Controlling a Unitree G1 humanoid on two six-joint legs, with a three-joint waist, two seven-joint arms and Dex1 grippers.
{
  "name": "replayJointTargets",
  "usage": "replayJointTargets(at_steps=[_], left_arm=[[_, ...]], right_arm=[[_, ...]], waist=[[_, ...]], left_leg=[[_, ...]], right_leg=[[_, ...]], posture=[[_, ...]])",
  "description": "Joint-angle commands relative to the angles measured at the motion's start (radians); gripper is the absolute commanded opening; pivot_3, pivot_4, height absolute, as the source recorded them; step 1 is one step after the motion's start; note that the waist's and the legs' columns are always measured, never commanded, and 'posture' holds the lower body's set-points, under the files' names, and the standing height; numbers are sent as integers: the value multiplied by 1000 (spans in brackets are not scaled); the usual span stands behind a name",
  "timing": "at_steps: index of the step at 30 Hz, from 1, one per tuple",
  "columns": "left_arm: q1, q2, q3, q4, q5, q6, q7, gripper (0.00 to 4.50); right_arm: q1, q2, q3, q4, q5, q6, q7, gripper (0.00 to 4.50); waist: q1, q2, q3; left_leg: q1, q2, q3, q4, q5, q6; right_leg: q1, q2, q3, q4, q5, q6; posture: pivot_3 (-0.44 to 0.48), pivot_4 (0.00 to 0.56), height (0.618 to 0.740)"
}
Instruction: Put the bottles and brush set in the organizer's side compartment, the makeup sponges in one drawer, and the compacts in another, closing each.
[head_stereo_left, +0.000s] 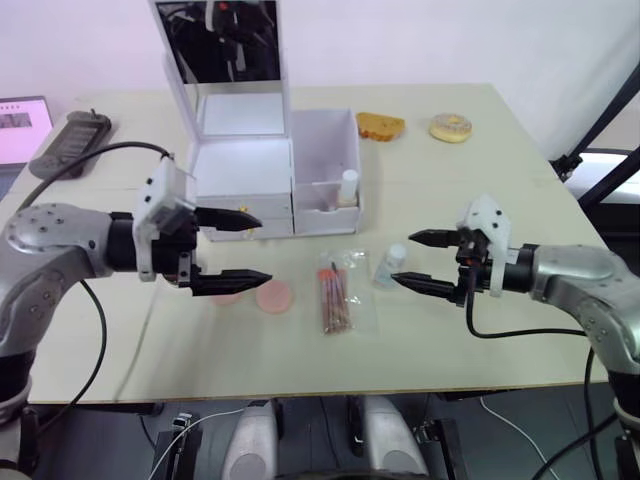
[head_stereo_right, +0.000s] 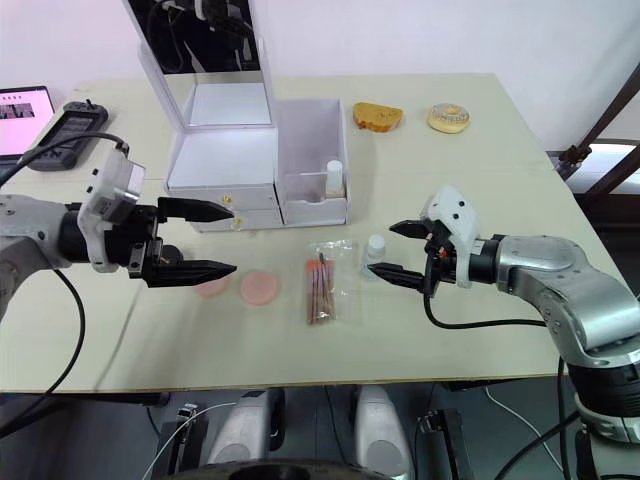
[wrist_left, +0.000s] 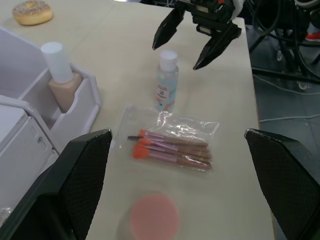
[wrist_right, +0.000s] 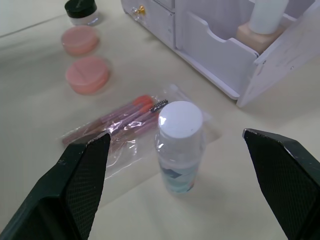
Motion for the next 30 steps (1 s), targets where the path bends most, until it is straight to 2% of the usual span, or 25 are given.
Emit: replayJointTargets(at_steps=[1,3,9,17,20,23,24,30], left_arm=[[0,7,22,-28,-10,-4,11,4500],[0,0,24,-30,-12,1,27,4500],[-4,-21,18,-40,-14,3,68,4500],[20,1,46,-53,-27,9,66,4500],[28,10,51,-52,-24,3,68,4500],[30,12,52,-52,-24,3,69,4500],[30,11,52,-51,-25,3,71,4500],[31,9,52,-48,-23,2,74,4500]], right_arm=[[-20,16,17,15,-29,-33,-3,3955],[-23,29,28,23,-39,-49,2,3207],[-41,56,61,60,-76,-89,13,3207],[-80,80,73,91,-86,-101,28,3207],[-88,87,70,87,-77,-90,24,2385],[-89,91,65,80,-69,-81,24,981],[-88,90,63,75,-63,-77,27,686],[-93,87,48,50,-35,-52,34,696]], waist=[[0,0,0],[0,0,0],[0,0,0],[-1,0,0],[0,0,0],[0,0,0],[0,0,0],[0,0,0]], left_leg=[[0,0,0,0,0,0],[0,0,0,0,0,0],[0,0,0,1,0,0],[0,0,-1,1,0,0],[0,0,-1,1,0,0],[0,0,-1,1,0,0],[0,0,-1,1,0,0],[0,0,-1,1,0,0]], right_leg=[[0,0,0,0,0,0],[0,0,0,0,0,0],[0,0,0,1,0,0],[0,0,0,1,0,0],[0,1,0,1,0,0],[0,1,0,1,0,0],[0,1,0,1,0,0],[0,1,0,1,0,0]], posture=[[0,150,740],[0,150,740],[0,150,740],[0,150,740],[0,150,740],[0,150,740],[0,150,740],[0,150,740]])
